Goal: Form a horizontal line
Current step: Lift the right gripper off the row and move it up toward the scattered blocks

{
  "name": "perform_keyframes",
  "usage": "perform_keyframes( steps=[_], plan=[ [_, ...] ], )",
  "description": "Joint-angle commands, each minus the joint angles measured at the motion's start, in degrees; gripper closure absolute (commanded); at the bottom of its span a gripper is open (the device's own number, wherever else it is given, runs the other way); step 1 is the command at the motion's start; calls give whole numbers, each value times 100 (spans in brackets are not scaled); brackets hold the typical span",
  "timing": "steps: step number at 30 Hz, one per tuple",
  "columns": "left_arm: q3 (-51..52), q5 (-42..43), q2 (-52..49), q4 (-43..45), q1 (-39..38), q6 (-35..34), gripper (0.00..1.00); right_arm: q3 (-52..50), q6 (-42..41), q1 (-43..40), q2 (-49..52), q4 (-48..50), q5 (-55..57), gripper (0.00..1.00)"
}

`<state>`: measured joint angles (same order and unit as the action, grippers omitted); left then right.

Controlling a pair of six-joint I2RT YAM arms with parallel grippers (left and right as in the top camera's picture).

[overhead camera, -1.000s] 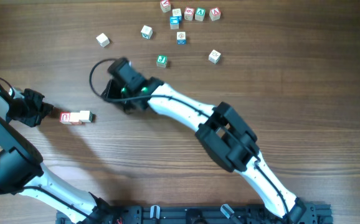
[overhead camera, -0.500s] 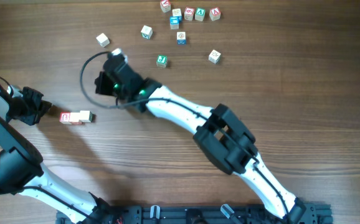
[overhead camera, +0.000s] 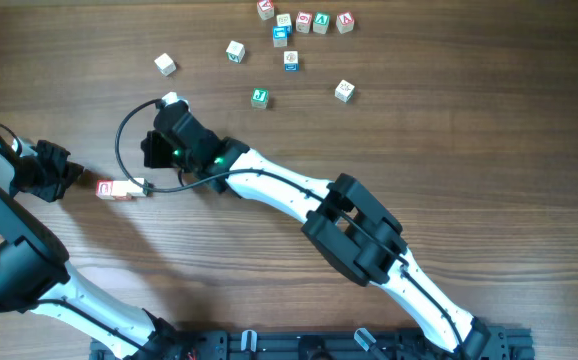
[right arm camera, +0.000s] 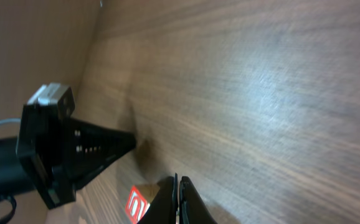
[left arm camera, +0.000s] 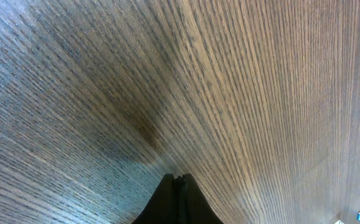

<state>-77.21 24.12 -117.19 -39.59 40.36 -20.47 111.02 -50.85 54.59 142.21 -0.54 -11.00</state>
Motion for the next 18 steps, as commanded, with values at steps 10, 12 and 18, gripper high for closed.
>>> perform_keyframes(
  steps=[10,12,18],
  plan=[
    [39,98,-59,-4,-2,68,96,-2,-232,186,310,140,-68,95],
    [39,105,-59,-2,-2,48,96,-2,-271,184,310,140,-37,95],
    [39,352,-26,-2,0,166,96,151,-339,37,306,-166,245,95]
  ],
)
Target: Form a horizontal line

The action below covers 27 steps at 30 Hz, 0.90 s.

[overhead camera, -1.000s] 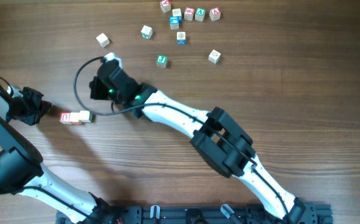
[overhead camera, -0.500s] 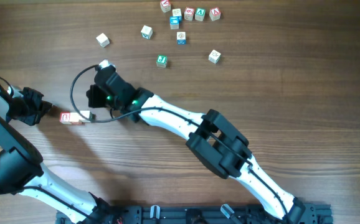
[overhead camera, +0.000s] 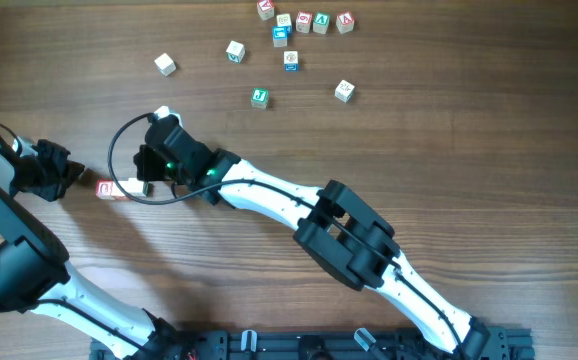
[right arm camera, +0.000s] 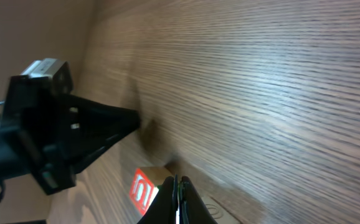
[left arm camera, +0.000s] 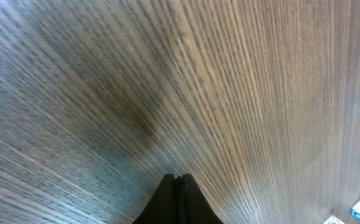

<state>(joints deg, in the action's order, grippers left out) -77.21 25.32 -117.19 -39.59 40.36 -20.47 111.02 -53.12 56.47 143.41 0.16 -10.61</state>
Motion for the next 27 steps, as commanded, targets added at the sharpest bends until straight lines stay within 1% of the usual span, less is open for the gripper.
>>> perform_keyframes(
  steps=[1,4,7,9,10,11,12,15,17,19,22,27],
  plan=[
    [39,229,37,26,7,352,96,170,-103,-251,133,-420,205,95],
    [39,229,345,101,44,402,96,170,-87,-535,-61,-1174,170,95],
    [39,350,815,221,52,404,96,170,-90,-887,-332,-2153,118,96],
    [39,754,1305,260,-11,739,96,170,-83,-1174,-522,-2826,120,95],
    [39,925,1637,262,-116,1023,96,170,-74,-1386,-647,-3263,118,95],
    [39,916,1794,258,-197,1141,96,170,26,-1515,-728,-3510,107,95],
    [39,876,2026,251,-361,1338,96,170,225,-1641,-813,-3720,57,95],
    [39,752,2358,190,-833,1635,96,170,859,-1893,-1001,-4234,-63,95],
    [39,378,2411,66,-1228,1777,96,170,1386,-2006,-1082,-4623,55,95],
    [39,-264,2371,-166,-1617,1965,96,170,1716,-2090,-1091,-5119,481,95],
    [39,-1034,2277,-466,-2133,2203,96,114,1694,-2175,-1088,-5853,1001,95],
    [39,-1873,2240,-662,-2518,2225,96,96,1709,-2155,-1088,-6472,1054,96]
  ],
)
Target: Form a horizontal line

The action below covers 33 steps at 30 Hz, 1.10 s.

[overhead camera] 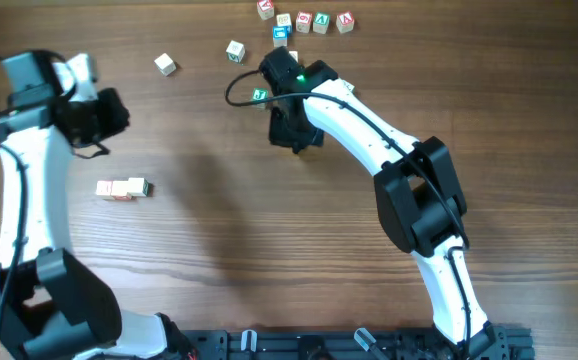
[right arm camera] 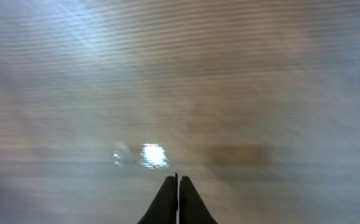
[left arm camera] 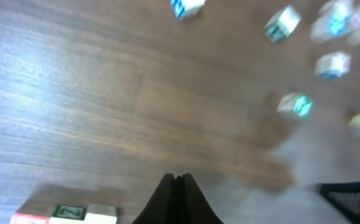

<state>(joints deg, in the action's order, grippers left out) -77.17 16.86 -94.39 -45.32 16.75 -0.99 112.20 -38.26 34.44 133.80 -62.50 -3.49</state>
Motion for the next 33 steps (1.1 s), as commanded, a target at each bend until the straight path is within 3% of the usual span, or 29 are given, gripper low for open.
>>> perform_keyframes(
  steps=[1,13,33],
  plan=[
    [35,-1165,-63,-105,-160,278,96,-26,221,68,-127,-289,385,95],
    [35,-1224,-1016,-210,-162,914,96,-625,-92,35,-116,-411,461,95],
    [426,-1246,-1069,-129,-160,1261,96,-658,225,42,-116,-249,498,95]
  ],
)
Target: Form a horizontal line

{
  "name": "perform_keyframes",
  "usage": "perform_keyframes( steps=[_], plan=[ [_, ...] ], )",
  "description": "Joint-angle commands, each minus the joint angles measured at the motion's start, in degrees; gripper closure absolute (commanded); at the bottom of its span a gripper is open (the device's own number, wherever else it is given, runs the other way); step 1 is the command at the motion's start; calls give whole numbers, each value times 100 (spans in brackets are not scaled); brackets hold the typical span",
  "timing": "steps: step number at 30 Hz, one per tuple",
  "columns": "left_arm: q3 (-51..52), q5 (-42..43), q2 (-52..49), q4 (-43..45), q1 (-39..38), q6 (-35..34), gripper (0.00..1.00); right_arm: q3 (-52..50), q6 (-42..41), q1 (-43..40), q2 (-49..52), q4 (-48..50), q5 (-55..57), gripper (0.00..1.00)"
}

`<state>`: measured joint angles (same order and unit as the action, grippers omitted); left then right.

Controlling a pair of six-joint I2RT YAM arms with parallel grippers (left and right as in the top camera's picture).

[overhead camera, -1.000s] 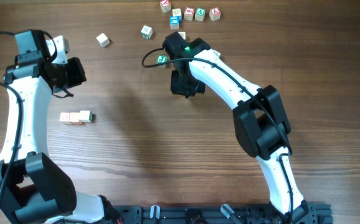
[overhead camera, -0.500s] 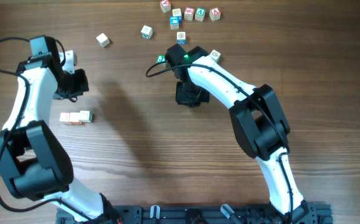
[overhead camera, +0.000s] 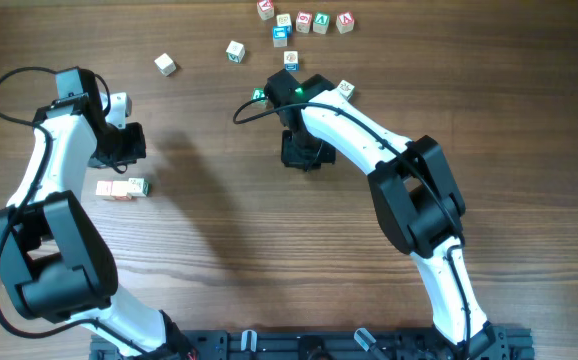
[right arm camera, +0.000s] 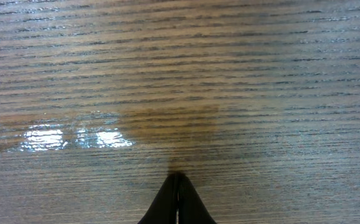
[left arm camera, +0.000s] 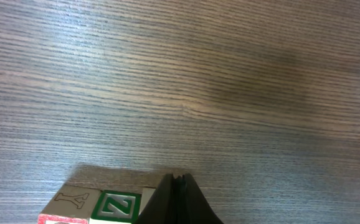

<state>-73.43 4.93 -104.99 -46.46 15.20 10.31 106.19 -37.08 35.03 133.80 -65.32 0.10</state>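
Note:
A short row of three letter blocks [overhead camera: 121,188] lies at the left of the table. The left wrist view shows one with a Y face [left arm camera: 74,198], a green Z block [left arm camera: 121,205] and a pale block [left arm camera: 147,198] partly behind the fingers. My left gripper [overhead camera: 121,150] is shut and empty, just behind the row, its tips [left arm camera: 179,177] by the pale block. My right gripper [overhead camera: 302,152] is shut and empty over bare wood mid-table [right arm camera: 177,177].
Loose blocks lie at the far edge: a row of several [overhead camera: 304,19], a blue one [overhead camera: 280,36], a white one [overhead camera: 165,65], another [overhead camera: 234,50] and one [overhead camera: 344,90] beside the right arm. The right arm's cable [overhead camera: 254,100] loops over a green block.
My left gripper has come nearer and right, from well behind the three-block row to just behind it. The right gripper has shifted slightly nearer. Both are still shut.
First both shut grippers flanked the short row at the left, one at each end. Then the right tips were closer against its right end. Later both arms were far back from the row. Now the left gripper is beside it again.

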Motion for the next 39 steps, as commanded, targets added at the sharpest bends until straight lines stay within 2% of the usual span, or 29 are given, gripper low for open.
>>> perform_keyframes(
  steps=[1,11,19,39],
  plan=[
    [52,-52,-9,-42,-4,131,96,-57,105,-17,-116,33,140,95],
    [63,-55,-9,-179,-4,133,96,-57,107,-17,-116,63,146,95],
    [444,-199,-9,275,-4,177,96,-57,114,-17,-114,96,258,95],
    [455,-315,-9,74,4,177,96,-57,116,-17,-114,101,256,95]
  ],
)
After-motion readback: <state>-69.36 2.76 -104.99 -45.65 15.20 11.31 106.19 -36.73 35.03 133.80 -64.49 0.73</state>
